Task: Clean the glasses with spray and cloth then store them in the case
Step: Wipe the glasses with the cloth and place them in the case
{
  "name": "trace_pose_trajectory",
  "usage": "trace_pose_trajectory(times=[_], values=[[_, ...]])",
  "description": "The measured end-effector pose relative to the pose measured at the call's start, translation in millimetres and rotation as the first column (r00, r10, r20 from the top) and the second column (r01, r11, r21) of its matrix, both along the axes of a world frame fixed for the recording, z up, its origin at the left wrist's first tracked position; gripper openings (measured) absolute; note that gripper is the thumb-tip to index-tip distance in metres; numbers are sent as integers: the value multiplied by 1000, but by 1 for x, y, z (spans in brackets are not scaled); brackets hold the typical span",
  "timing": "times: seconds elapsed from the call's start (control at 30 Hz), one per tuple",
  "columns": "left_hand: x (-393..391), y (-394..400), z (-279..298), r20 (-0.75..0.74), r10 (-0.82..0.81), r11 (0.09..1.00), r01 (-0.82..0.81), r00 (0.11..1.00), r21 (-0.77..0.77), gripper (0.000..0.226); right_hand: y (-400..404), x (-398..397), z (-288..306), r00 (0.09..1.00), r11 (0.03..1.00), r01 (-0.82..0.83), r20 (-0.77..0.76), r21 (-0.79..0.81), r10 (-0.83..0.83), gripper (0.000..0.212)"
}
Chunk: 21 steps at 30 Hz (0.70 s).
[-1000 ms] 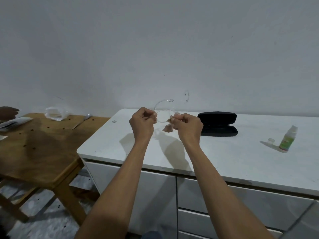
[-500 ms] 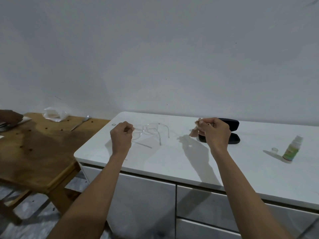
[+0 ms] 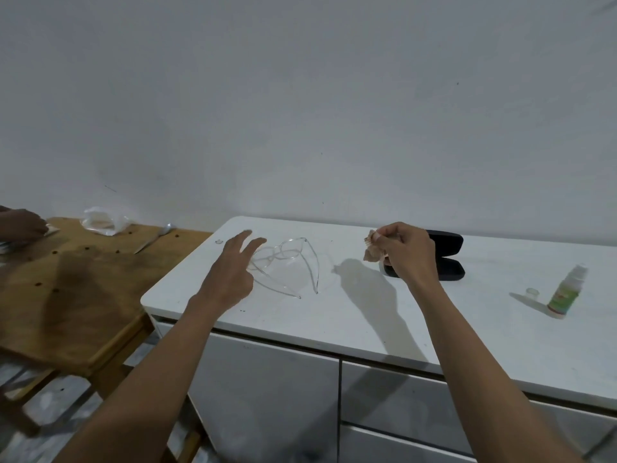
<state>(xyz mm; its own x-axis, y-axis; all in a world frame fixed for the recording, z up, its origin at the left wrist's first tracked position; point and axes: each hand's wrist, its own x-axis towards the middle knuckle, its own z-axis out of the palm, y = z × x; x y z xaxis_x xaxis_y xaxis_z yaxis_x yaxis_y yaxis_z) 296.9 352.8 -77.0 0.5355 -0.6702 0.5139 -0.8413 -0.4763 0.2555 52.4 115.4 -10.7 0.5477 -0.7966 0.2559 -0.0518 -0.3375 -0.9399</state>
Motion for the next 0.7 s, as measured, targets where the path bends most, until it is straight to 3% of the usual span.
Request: trace_pose_trajectory(times=[0.03, 0.1, 0.23, 0.3, 0.4, 0.5, 0.63, 0.7], values=[[-1, 0, 2, 23, 13, 999, -14, 1000, 45, 86, 0, -1, 2, 1000, 1000, -11, -6, 1, 11, 7], [-9, -5, 13, 75, 35, 999, -35, 997, -3, 90, -2, -2, 7, 1000, 1000, -20, -10, -7, 20, 7], [-45, -44, 43, 177, -13, 971, 54, 984, -232, 42, -4, -6, 22, 999, 1000, -13, -36, -29, 11, 8], [-76, -74, 63, -43, -104, 972, 92, 994, -215, 36, -5, -10, 31, 999, 999, -9, -51, -31, 7, 7], [-122, -117, 83, -423, -261, 958, 178, 868, -225, 34, -6, -20, 46, 999, 1000, 2, -44, -17, -3, 6], [-152, -143, 95, -533, -350, 922, 183, 770, -341, 24, -10, -35, 56, 999, 1000, 8, -44, -14, -9, 6], [-168, -156, 105, -580, -394, 894, 151, 713, -422, 1, -23, -54, 59, 997, 1000, 12, -70, -5, -13, 9], [-173, -160, 111, -607, -389, 895, 130, 693, -426, 11, -29, -62, 61, 990, 1000, -6, -140, -15, 4, 9]])
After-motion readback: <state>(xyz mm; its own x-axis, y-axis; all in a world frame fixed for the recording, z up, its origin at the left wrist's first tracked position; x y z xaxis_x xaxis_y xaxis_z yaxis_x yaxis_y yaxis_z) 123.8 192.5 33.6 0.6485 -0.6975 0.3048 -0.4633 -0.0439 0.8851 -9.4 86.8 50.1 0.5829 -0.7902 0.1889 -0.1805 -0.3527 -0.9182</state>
